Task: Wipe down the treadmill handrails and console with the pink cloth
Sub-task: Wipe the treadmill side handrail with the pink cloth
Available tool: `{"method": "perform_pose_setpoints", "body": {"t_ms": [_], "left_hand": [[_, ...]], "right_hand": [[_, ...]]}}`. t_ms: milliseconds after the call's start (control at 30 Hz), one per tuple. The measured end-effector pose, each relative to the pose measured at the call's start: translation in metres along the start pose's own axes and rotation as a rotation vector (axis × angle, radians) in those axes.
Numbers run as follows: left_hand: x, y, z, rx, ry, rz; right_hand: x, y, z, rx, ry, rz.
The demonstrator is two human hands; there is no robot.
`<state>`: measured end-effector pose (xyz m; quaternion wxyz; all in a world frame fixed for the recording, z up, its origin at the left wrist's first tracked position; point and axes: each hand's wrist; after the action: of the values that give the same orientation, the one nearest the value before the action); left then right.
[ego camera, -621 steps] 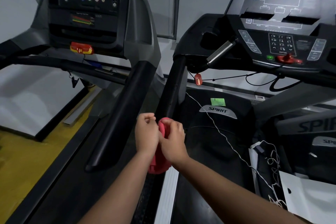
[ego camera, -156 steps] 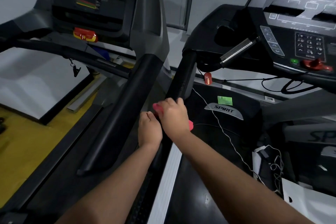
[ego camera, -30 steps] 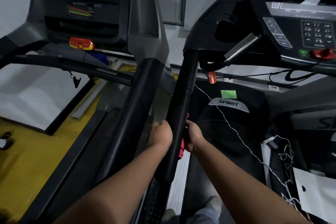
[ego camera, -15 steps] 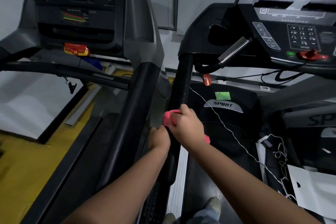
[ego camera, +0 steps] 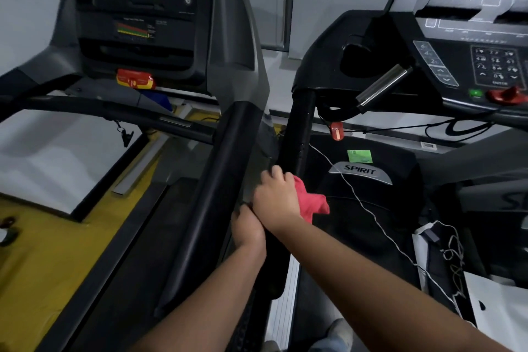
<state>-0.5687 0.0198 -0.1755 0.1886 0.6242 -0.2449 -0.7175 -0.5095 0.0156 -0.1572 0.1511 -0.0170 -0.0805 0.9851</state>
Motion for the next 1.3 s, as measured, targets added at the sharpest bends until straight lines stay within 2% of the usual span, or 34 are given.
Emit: {"method": "perform_pose_setpoints", "body": {"t_ms": [100,167,367,433,500,567,633,700,767,800,900,967,1033,1100,1167,1233,1300], "left_hand": [[-0.003,0.002,-0.004,0.003,-0.052,-0.041],[-0.002,0.001,-0.008,0.036,-0.136,-0.080],[-0.006,-0.001,-0.018,0.076,-0.390,-0.122],[-0.004,-0.002,-0.020,0.100,-0.422,-0.117],[-0.002,-0.002,-0.019,0.110,-0.447,-0.117],[-0.002,-0.002,-0.018,0.104,-0.462,-0.127],[-0.002,-0.001,-0.016,0.095,-0.476,-0.137],[-0.001,-0.001,-0.016,0.088,-0.487,-0.160],[-0.002,-0.002,-0.017,0.087,-0.497,-0.164],[-0.001,-0.003,-0.017,0.089,-0.501,-0.164],[0.000,-0.004,-0.017,0.101,-0.509,-0.147],[0.001,-0.007,-0.017,0.108,-0.506,-0.140],[0.001,-0.008,-0.018,0.107,-0.502,-0.140],[0.002,-0.008,-0.018,0.100,-0.510,-0.144],[0.003,-0.009,-0.019,0.084,-0.518,-0.156],[0.003,-0.007,-0.019,0.060,-0.525,-0.173],[0.004,-0.007,-0.019,0.052,-0.519,-0.184]], "right_hand": [[-0.015,0.017,-0.011,-0.254,-0.236,-0.180],[-0.025,0.029,-0.017,-0.349,-0.493,-0.302],[-0.035,0.043,-0.017,-0.237,-1.365,-0.824],[-0.039,0.039,-0.011,-0.107,-1.721,-1.011],[-0.040,0.039,-0.010,0.010,-1.906,-1.110],[-0.039,0.034,-0.015,0.027,-1.822,-1.138],[-0.034,0.034,-0.017,-0.086,-1.622,-1.113],[-0.033,0.037,-0.015,-0.232,-1.455,-0.988],[-0.034,0.041,-0.013,-0.284,-1.350,-0.845],[-0.035,0.039,-0.013,-0.292,-1.342,-0.829],[-0.045,0.029,-0.019,-0.201,-1.490,-1.000],[-0.052,0.025,-0.014,-0.043,-1.761,-1.122],[-0.055,0.027,-0.007,0.087,-1.953,-1.153],[-0.055,0.030,-0.006,0.115,-1.842,-1.114],[-0.053,0.035,-0.013,-0.032,-1.616,-1.038],[-0.049,0.039,-0.014,-0.187,-1.497,-0.901],[-0.049,0.038,-0.015,-0.242,-1.414,-0.771]]}}
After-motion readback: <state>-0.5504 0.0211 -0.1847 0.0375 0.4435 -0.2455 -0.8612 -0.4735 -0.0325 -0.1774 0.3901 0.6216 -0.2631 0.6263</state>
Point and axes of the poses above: each hand's wrist, its own y-axis away from the middle knuckle, its own z-axis out of the back of the hand, x = y × z, and after that the axes turned 6 degrees about -y, right-handed
